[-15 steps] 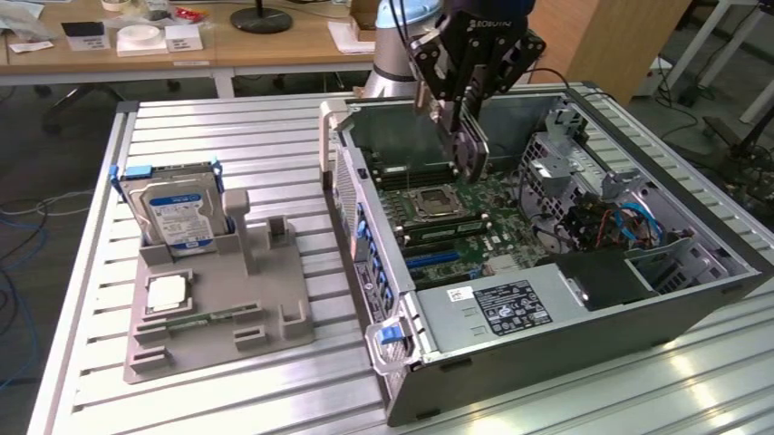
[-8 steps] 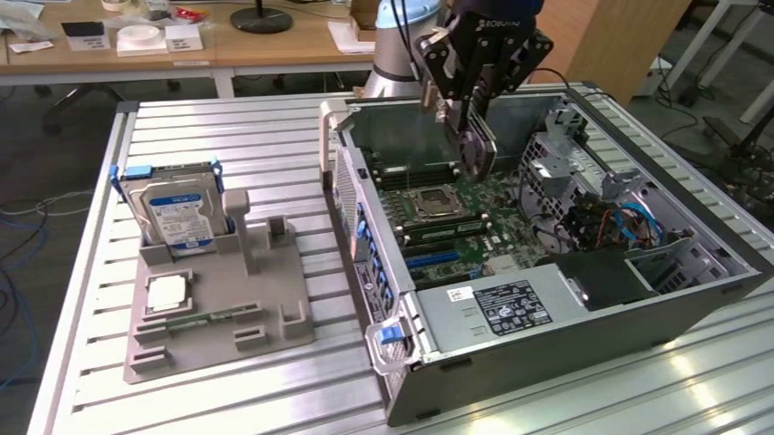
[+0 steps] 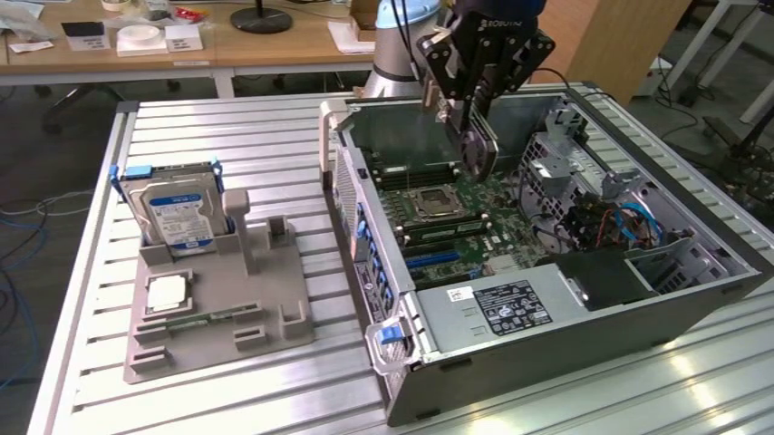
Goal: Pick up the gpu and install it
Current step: 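Pick up the gpu and move the gpu toward the slot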
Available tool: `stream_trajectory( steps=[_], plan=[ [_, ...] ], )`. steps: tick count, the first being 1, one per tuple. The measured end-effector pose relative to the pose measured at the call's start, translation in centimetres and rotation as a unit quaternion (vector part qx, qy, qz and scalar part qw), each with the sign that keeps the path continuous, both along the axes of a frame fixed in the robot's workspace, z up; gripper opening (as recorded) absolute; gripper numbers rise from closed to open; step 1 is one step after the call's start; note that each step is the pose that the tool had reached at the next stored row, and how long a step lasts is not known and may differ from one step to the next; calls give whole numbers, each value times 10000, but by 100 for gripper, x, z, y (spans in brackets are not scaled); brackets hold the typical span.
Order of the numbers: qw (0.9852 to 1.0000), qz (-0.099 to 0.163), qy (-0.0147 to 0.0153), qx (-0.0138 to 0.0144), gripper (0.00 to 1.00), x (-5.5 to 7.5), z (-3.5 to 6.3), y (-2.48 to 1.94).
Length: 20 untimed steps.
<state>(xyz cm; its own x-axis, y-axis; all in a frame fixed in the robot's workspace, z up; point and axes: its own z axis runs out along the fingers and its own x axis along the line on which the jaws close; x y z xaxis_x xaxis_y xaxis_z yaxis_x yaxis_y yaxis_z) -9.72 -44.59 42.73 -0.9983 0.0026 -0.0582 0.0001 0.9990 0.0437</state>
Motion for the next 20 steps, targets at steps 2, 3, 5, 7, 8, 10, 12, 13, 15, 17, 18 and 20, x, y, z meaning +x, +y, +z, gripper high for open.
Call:
stream_trajectory(
  steps=[2,3,5,7,8,10,12,13,15,17,18,20],
  plan=[
    [10000,0,0,0,27,2,0,0],
    [10000,0,0,0,27,3,0,0],
    [10000,0,0,0,27,6,0,0],
    [10000,0,0,0,27,9,0,1],
    [10000,1,0,0,27,14,0,1],
    [10000,0,0,0,27,26,0,2],
    [10000,0,0,0,27,51,0,2],
    [10000,0,0,0,27,70,0,2],
    [10000,0,0,0,27,115,0,1],
    [10000,0,0,0,27,159,-1,1],
    [10000,0,0,0,27,178,-1,1],
    [10000,0,0,0,27,214,-1,1]
  ],
)
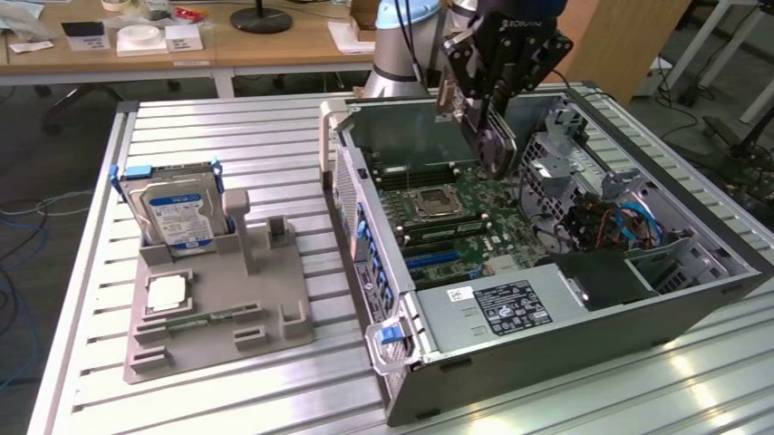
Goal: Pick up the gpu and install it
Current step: 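Pick up the gpu and move the gpu toward the slot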
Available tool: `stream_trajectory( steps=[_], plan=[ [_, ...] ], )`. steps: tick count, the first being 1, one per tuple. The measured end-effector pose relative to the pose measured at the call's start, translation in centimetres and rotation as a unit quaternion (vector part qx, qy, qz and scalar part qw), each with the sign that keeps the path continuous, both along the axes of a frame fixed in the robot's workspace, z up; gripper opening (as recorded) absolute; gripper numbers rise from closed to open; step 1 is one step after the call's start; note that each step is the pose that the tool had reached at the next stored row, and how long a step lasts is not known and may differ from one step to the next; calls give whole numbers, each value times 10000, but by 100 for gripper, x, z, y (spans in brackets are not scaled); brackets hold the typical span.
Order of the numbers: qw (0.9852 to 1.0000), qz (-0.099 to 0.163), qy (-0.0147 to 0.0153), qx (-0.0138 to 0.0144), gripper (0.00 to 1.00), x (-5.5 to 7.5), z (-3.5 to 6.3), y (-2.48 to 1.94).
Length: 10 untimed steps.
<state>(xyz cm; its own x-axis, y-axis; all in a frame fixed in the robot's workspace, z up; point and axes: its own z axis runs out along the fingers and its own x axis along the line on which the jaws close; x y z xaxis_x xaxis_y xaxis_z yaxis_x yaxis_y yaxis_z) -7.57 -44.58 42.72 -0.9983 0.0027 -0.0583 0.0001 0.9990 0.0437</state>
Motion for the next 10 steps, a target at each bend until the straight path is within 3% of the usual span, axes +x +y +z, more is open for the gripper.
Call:
stream_trajectory(
  steps=[10],
  plan=[
    [10000,0,0,0,27,144,-2,1]
  ],
)
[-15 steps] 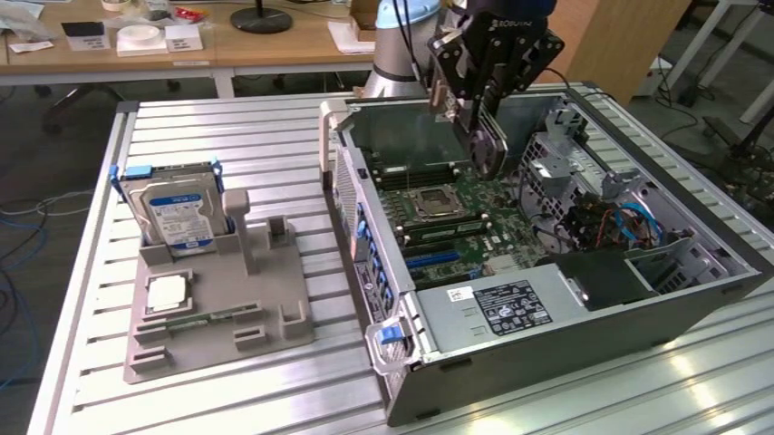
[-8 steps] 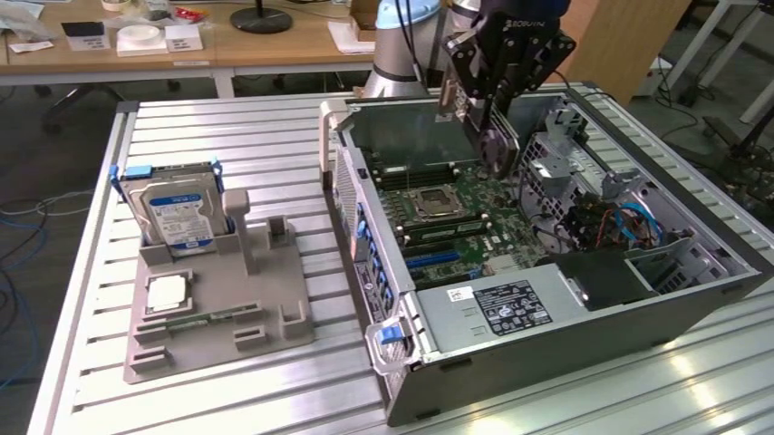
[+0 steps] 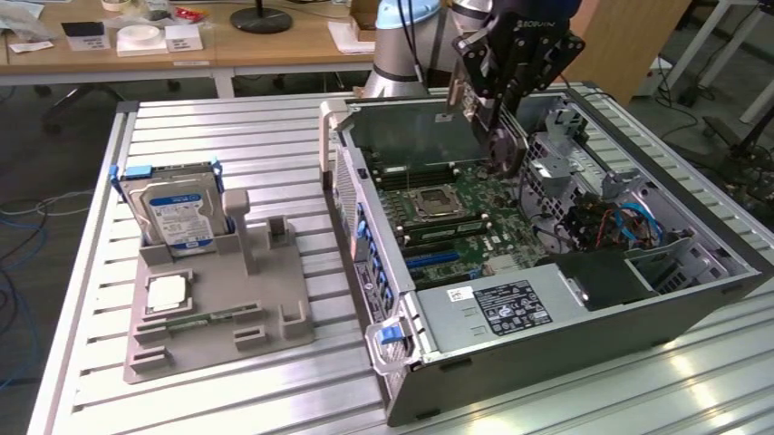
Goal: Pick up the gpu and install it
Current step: 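Pick up the gpu and move the gpu toward the slot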
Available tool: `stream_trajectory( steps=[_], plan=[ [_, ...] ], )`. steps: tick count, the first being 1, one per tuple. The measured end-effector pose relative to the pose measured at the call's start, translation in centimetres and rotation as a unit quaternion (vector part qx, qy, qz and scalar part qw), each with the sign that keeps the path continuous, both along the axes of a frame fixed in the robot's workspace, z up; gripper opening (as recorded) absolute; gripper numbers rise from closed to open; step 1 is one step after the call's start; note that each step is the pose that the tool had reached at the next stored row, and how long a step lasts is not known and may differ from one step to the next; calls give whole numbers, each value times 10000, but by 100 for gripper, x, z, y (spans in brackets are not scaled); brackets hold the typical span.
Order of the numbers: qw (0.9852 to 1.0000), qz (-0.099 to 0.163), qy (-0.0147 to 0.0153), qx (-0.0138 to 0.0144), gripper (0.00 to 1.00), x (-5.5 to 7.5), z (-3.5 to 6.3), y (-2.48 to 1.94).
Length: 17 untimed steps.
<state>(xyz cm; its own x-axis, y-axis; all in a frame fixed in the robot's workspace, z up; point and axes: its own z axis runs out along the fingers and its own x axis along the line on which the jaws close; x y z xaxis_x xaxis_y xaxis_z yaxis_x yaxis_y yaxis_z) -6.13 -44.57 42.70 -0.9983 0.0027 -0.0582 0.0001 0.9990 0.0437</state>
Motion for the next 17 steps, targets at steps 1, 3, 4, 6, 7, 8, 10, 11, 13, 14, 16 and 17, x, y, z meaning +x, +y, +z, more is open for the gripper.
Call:
stream_trajectory(
  steps=[1,3,4,6,7,8,10,11,13,14,16,17],
  plan=[
    [10000,0,0,0,27,13,0,0],
    [10000,0,0,0,27,35,0,1],
    [10000,1,0,0,27,45,-1,2],
    [10000,0,0,0,27,61,-1,2],
    [10000,1,0,0,27,69,-1,3],
    [10000,0,0,0,27,76,-1,4],
    [10000,0,0,0,27,86,-2,6],
    [10000,0,0,0,27,91,-1,7],
    [10000,0,0,0,27,100,-2,9],
    [10000,0,0,0,27,104,-2,10],
    [10000,0,0,0,27,112,-2,12],
    [10000,0,0,0,27,116,-2,13]
  ],
)
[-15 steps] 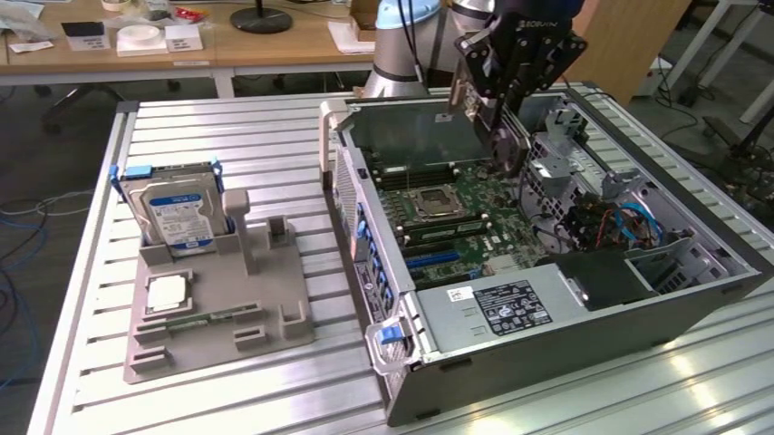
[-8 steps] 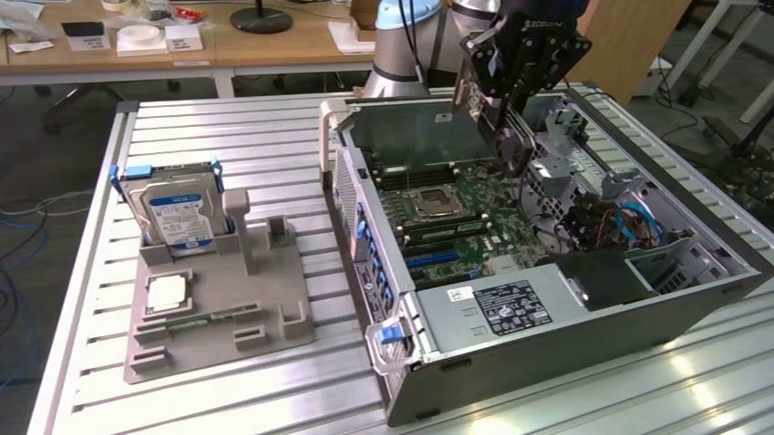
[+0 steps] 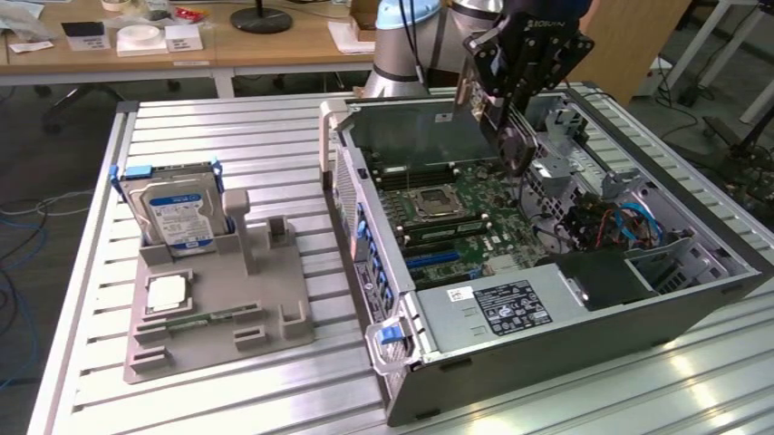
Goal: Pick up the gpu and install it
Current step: 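Pick up the gpu and move the gpu toward the slot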
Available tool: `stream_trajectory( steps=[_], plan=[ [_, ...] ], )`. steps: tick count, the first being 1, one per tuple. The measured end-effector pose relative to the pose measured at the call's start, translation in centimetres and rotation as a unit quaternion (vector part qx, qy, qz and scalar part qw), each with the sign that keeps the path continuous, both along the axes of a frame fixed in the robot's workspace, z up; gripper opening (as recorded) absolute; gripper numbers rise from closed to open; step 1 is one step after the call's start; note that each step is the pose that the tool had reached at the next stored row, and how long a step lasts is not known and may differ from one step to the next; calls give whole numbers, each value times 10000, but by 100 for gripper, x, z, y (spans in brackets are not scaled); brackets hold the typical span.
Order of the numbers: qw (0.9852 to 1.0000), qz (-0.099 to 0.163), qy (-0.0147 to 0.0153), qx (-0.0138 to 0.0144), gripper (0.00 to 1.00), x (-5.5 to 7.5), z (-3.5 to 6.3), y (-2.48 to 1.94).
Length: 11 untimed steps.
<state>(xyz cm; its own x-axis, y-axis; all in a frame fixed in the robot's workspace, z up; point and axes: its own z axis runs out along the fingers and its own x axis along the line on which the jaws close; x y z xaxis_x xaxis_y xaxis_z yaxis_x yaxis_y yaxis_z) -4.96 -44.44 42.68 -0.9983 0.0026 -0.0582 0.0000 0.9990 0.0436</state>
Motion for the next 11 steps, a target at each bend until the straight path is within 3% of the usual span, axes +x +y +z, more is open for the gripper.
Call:
stream_trajectory(
  steps=[11],
  plan=[
    [10000,0,0,0,27,105,0,7]
  ],
)
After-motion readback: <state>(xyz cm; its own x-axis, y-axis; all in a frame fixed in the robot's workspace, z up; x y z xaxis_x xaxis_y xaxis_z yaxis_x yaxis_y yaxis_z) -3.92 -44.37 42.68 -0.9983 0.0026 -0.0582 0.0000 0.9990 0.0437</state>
